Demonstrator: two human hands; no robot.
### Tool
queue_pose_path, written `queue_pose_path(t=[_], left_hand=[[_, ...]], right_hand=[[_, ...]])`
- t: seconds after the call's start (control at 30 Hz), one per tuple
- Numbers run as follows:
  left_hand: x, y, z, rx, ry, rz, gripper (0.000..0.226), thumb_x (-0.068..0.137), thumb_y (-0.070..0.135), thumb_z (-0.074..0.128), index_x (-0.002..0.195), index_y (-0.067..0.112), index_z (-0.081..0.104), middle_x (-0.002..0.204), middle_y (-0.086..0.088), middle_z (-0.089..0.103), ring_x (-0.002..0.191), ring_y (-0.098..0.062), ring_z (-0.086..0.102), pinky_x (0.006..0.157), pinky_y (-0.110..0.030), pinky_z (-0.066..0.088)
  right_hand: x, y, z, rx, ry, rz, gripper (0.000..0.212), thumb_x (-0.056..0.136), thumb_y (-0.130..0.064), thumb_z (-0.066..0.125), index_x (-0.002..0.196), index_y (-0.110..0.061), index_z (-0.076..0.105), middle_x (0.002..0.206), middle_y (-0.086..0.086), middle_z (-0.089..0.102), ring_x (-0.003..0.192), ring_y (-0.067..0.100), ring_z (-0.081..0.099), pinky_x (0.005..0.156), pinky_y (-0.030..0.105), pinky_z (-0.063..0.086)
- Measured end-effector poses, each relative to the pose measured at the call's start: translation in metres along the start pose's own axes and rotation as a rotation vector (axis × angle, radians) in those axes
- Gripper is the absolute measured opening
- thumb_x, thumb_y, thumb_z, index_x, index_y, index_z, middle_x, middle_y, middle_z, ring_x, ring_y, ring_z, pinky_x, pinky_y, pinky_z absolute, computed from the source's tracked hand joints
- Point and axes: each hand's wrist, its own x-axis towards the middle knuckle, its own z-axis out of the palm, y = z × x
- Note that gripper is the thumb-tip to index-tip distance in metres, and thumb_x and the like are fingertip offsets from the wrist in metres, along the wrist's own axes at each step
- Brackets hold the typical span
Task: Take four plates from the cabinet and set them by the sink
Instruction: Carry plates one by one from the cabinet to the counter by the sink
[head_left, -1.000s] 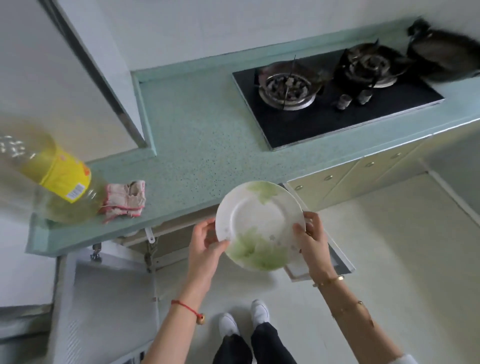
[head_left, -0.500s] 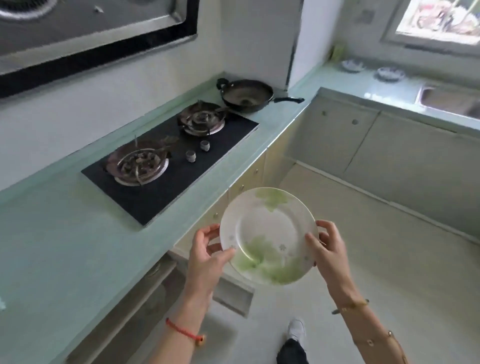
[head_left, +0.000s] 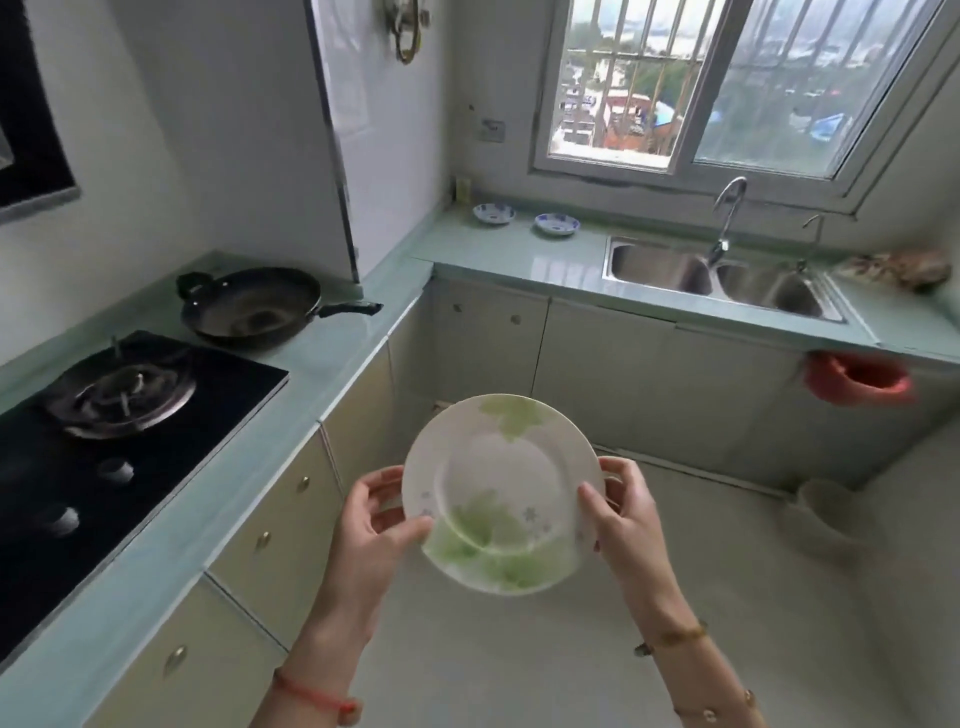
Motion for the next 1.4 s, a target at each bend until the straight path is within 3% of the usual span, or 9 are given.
queue_pose_path(t=[0.27,0.47,0.57,0.7,0.8,1.0,1.13,1.27,1.4], left_hand=[[0.14,0.023,0.074,-0.003,-0.048,-0.003,0.064,0.063,0.001,0.074,0.123,0.014,0.056,0.118,-0.008,0.068,0.105,-0.022,0.066,0.094,-0.041,0.054],[0.274,0.066,0.118,0.028,-0.07,0.021,0.069,0.058,0.006,0.07,0.125,0.012,0.054,0.116,-0.009,0.068,0.106,-0.024,0.065,0.095,-0.041,0.054],[0.345,0.087,0.139,0.055,-0.102,0.051,0.063,0.066,-0.001,0.075,0.124,0.015,0.055,0.116,-0.007,0.069,0.11,-0.024,0.065,0.095,-0.04,0.053],[0.44,0.111,0.172,0.095,-0.126,0.088,0.055,0.079,-0.016,0.066,0.124,0.015,0.057,0.116,-0.004,0.07,0.11,-0.016,0.065,0.086,-0.028,0.05],[0.501,0.12,0.196,0.109,-0.127,0.079,0.056,0.079,-0.015,0.067,0.125,0.015,0.057,0.116,-0.004,0.069,0.11,-0.016,0.065,0.083,-0.026,0.05],[0.625,0.128,0.247,0.108,-0.035,0.074,0.056,0.078,-0.02,0.064,0.125,0.01,0.055,0.115,-0.008,0.067,0.099,-0.017,0.065,0.074,-0.027,0.051],[0.703,0.135,0.281,0.097,0.072,0.061,0.057,0.076,-0.021,0.065,0.124,0.007,0.055,0.115,-0.01,0.067,0.095,-0.015,0.064,0.078,-0.029,0.052],[0.776,0.141,0.306,0.099,0.188,0.025,0.056,0.075,-0.019,0.067,0.125,0.005,0.056,0.116,-0.01,0.065,0.095,-0.018,0.063,0.087,-0.036,0.052],[0.846,0.143,0.315,0.116,0.299,-0.018,0.054,0.074,-0.018,0.068,0.122,0.005,0.058,0.113,-0.013,0.066,0.092,-0.022,0.061,0.08,-0.033,0.05]], right_hand=[[0.147,0.0,-0.003,0.04,0.011,0.028,0.019,0.086,-0.019,0.058,0.105,-0.019,0.055,0.093,0.004,0.069,0.074,0.013,0.061,0.053,0.02,0.043],[0.286,-0.02,0.019,0.068,0.029,0.025,0.015,0.089,-0.014,0.058,0.102,-0.021,0.055,0.091,0.009,0.07,0.072,0.015,0.062,0.054,0.023,0.046],[0.355,-0.034,0.03,0.078,0.052,0.03,0.015,0.09,-0.013,0.058,0.101,-0.024,0.056,0.092,0.012,0.07,0.075,0.019,0.064,0.059,0.031,0.048],[0.446,-0.052,0.041,0.07,0.078,0.047,0.019,0.078,-0.028,0.059,0.095,-0.035,0.055,0.087,0.007,0.07,0.075,0.024,0.065,0.059,0.034,0.049],[0.51,-0.057,0.048,0.04,0.075,0.06,0.021,0.083,-0.02,0.06,0.097,-0.034,0.054,0.089,0.011,0.069,0.079,0.03,0.067,0.055,0.034,0.052],[0.65,-0.057,0.063,-0.042,0.029,0.043,0.02,0.088,-0.016,0.06,0.104,-0.025,0.053,0.09,0.008,0.066,0.075,0.02,0.067,0.053,0.022,0.051],[0.75,-0.062,0.078,-0.1,-0.034,0.043,0.024,0.09,-0.018,0.06,0.111,-0.023,0.051,0.088,0.005,0.064,0.077,0.02,0.067,0.062,0.032,0.057],[0.845,-0.066,0.101,-0.187,-0.11,0.035,0.024,0.091,-0.017,0.058,0.113,-0.021,0.05,0.083,0.0,0.061,0.073,0.013,0.062,0.064,0.032,0.055],[0.925,-0.064,0.135,-0.257,-0.179,0.068,0.027,0.089,-0.018,0.057,0.115,-0.018,0.051,0.082,-0.001,0.061,0.072,0.015,0.06,0.064,0.029,0.048]])
